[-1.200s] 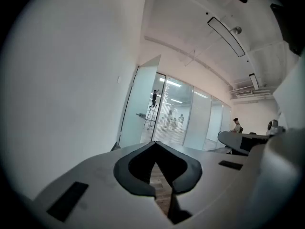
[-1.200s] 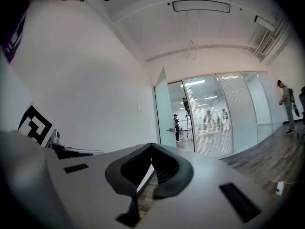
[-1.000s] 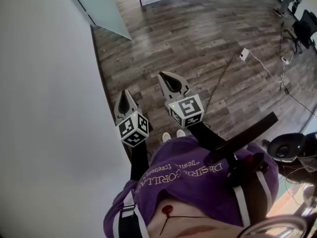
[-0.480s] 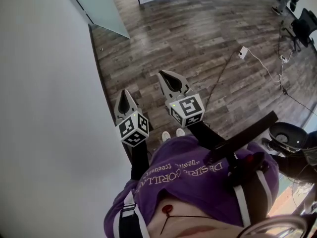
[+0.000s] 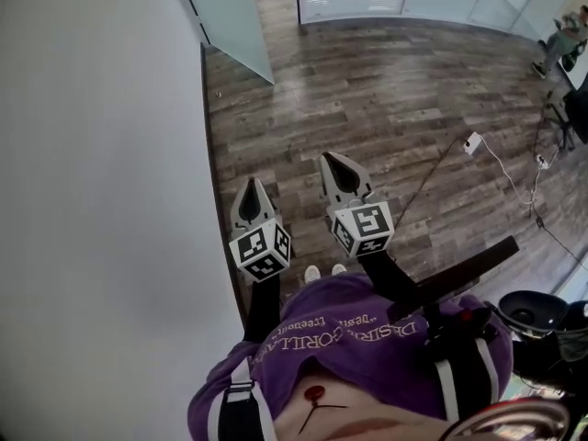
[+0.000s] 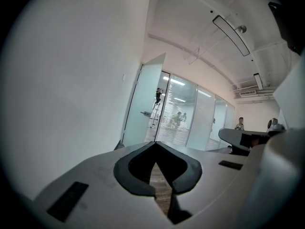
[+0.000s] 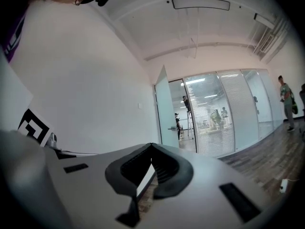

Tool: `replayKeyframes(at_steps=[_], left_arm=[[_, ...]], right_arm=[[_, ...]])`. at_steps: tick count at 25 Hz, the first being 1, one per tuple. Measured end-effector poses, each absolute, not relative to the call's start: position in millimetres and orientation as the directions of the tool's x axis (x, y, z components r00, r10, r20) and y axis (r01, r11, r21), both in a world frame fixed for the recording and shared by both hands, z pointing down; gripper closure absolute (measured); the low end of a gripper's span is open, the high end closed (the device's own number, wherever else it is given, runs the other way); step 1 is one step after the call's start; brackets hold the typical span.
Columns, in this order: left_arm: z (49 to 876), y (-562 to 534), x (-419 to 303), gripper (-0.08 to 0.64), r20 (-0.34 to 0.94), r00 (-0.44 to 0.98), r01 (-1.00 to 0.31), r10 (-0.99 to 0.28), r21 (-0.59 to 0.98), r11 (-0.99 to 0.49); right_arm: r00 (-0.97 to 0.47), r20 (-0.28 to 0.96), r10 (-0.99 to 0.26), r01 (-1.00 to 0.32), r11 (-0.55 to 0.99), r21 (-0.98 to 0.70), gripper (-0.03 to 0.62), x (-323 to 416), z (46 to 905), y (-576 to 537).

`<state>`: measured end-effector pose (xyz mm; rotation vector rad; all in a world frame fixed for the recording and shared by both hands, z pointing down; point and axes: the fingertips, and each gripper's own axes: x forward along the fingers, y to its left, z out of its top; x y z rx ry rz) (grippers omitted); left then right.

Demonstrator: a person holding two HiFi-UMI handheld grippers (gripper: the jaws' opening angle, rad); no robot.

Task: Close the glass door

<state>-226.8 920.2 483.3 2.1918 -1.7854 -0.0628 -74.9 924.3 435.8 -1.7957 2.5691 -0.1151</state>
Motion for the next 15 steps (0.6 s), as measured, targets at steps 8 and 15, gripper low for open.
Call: replayKeyframes(at_steps=[8,15], left_arm=[[505.5,901.8,-239.0,0.558,0.195,0.221,-0.945,-0.955,0.286,-0.160],[508.9,860.5,-228.7,0.558,0.206,0.181,-0.947,-0.962,0.299,-0.114]], right_arm=[[-0.321,0.073,-0.944,-0.947,0.317,-0.056,0.597,-81.6,452.5,904.3],[-0.358,0.082,-0.930,-0.934,0.354,-0.058,0.595,-71.5,455.6,855.3]])
